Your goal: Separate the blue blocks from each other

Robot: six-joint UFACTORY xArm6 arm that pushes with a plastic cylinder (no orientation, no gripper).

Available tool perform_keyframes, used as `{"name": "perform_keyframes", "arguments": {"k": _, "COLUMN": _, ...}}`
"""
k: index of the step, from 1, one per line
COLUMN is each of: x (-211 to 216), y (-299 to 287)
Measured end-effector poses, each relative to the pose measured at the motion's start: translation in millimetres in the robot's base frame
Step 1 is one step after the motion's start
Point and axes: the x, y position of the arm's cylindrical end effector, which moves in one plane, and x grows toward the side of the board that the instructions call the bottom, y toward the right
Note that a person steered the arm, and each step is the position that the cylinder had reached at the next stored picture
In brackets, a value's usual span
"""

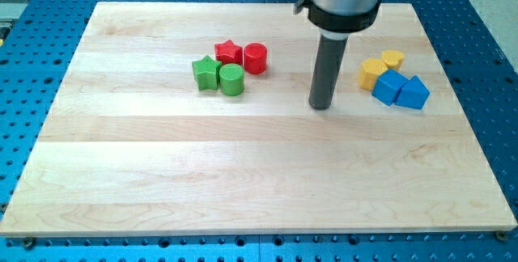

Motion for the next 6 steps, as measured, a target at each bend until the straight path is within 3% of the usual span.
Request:
{"name": "perform_keyframes", "arguments": {"k": 1, "x": 40.5, "y": 34.9}}
{"name": "perform_keyframes", "arguments": {"k": 3, "x": 21.1, "y": 141.4}}
{"name": "perform_keyframes", "arguments": {"k": 5, "x": 11.3, "y": 196.1}}
{"name": "perform_keyframes", "arguments": {"k": 6, "x": -27.6, "y": 163.8}}
